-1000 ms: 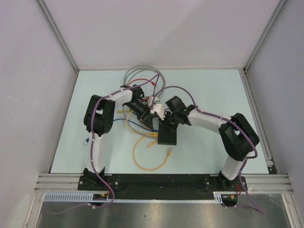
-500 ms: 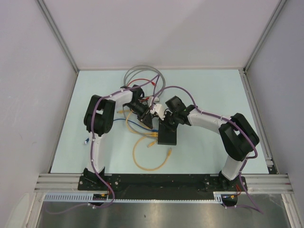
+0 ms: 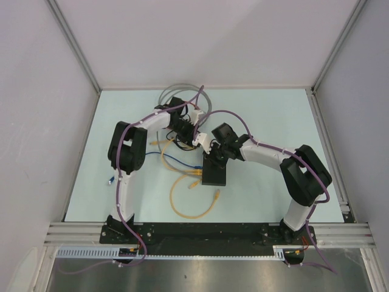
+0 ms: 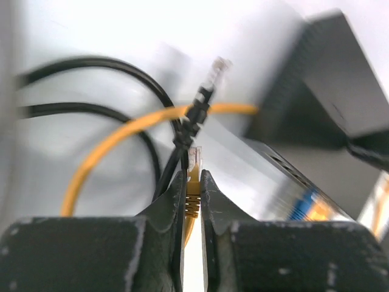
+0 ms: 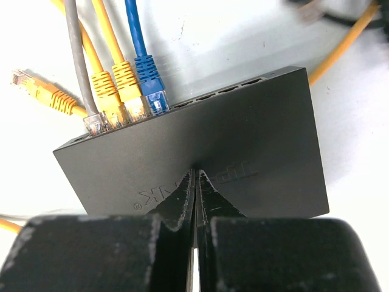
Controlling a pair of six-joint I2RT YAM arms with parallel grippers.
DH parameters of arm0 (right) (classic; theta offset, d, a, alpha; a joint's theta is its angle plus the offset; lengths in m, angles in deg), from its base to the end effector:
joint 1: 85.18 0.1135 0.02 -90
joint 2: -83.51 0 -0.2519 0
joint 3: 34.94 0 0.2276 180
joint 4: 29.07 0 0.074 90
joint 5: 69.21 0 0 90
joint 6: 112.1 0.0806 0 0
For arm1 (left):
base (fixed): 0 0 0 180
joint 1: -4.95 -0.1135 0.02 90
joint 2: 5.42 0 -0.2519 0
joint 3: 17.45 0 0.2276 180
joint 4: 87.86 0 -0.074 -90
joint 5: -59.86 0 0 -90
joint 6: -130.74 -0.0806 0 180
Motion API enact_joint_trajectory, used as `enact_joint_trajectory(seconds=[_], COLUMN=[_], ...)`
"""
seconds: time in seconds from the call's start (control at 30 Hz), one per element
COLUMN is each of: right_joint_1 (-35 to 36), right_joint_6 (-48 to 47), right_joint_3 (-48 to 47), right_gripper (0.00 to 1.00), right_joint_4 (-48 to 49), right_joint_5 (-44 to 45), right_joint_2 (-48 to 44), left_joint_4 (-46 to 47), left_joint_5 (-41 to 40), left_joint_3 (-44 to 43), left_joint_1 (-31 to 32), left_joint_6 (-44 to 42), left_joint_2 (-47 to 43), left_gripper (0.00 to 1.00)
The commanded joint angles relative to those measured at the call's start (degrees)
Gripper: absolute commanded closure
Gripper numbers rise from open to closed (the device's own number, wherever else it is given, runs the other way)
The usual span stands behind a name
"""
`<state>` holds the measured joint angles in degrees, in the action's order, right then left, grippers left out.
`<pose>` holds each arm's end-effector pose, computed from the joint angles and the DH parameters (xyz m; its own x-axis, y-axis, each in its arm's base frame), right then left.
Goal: Pull the plug from the switch port
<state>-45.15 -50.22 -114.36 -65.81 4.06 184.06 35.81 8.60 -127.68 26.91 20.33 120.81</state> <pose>0.2598 0.2486 0.1511 -0.2263 -0.7796 -0.5840 -0.9523 0.3032 -0.0357 0.3792 -0.2073 0.1236 -0.6651 0.5615 -0.4924 0.7467 0.4872 -0.4530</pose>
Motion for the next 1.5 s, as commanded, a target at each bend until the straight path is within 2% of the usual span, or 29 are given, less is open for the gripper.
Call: enact_joint_trajectory(seconds=[0.0,0.17,0.33,0.53,0.6,0.63,0.7,0.83,0.87,0.93,1.0,1.1,1.2,1.33,1.37,1.4,1.47], right_joint_1=[0.7,0.7,0.8,0.7,0.7,0.7,0.4,0.1,0.1,0.2,0.1,0.0,0.0,0.1,0.0,0.1,0.0], right_joint_6=[-0.5,-0.5,-0.4,-0.4,-0.4,-0.4,-0.5,-0.4,-0.4,-0.2,0.1,0.3,0.4,0.5,0.5,0.7,0.5], right_joint_3=[3.3,3.3,3.3,3.3,3.3,3.3,3.3,3.3,3.3,3.3,3.3,3.3,3.3,3.3,3.3,3.3,3.3], right_gripper=[0.99,0.99,0.99,0.99,0.99,0.99,0.99,0.99,0.99,0.99,0.99,0.99,0.99,0.99,0.99,0.99,0.99], right_joint_4=[-6.8,-6.7,-6.6,-6.8,-6.7,-6.7,-7.0,-7.5,-7.4,-7.2,-7.3,-7.6,-7.5,-7.5,-7.5,-7.6,-7.6], right_joint_5=[2.8,2.8,2.6,2.7,3.0,3.1,3.2,2.4,2.3,2.3,2.1,1.7,1.5,1.5,1.6,1.6,1.7], right_joint_2=[3.2,3.3,3.7,3.5,3.3,3.2,3.1,3.2,3.2,3.2,3.2,3.2,3.4,3.5,3.3,3.4,3.4], left_joint_4=[9.3,13.9,16.3,7.2,7.6,7.6,7.3,10.9,11.2,11.0,8.0,11.0,15.5,9.9,6.4,4.4,1.2], left_joint_5=[-11.0,-12.3,-18.3,-23.1,-22.1,-18.6,-15.6,-7.9,-3.5,-0.7,2.3,2.5,3.7,10.5,11.9,13.4,16.4], left_joint_3=[-2.2,0.4,-3.6,-21.0,-19.9,-18.9,-15.8,-8.2,-5.4,-3.4,-2.0,3.8,9.7,9.0,8.5,8.1,7.6], left_joint_1=[-0.2,-0.3,-0.5,-0.7,-0.9,-0.9,-0.9,-0.9,-0.9,-0.8,-0.7,-0.7,-0.7,-0.7,-0.7,-0.7,-0.6], left_joint_6=[4.5,5.5,5.7,7.5,8.4,8.3,8.4,8.4,8.2,7.6,6.9,7.0,6.5,4.3,2.3,1.6,-0.9], left_joint_2=[-2.1,-3.1,-2.5,5.1,5.4,5.2,3.1,-4.1,-5.5,-8.8,-10.7,-15.7,-19.2,-18.9,-18.3,-17.7,-16.0], left_gripper=[1.00,1.00,1.00,0.99,0.89,0.76,0.71,0.53,0.50,0.43,0.41,0.37,0.37,0.45,0.49,0.59,0.67])
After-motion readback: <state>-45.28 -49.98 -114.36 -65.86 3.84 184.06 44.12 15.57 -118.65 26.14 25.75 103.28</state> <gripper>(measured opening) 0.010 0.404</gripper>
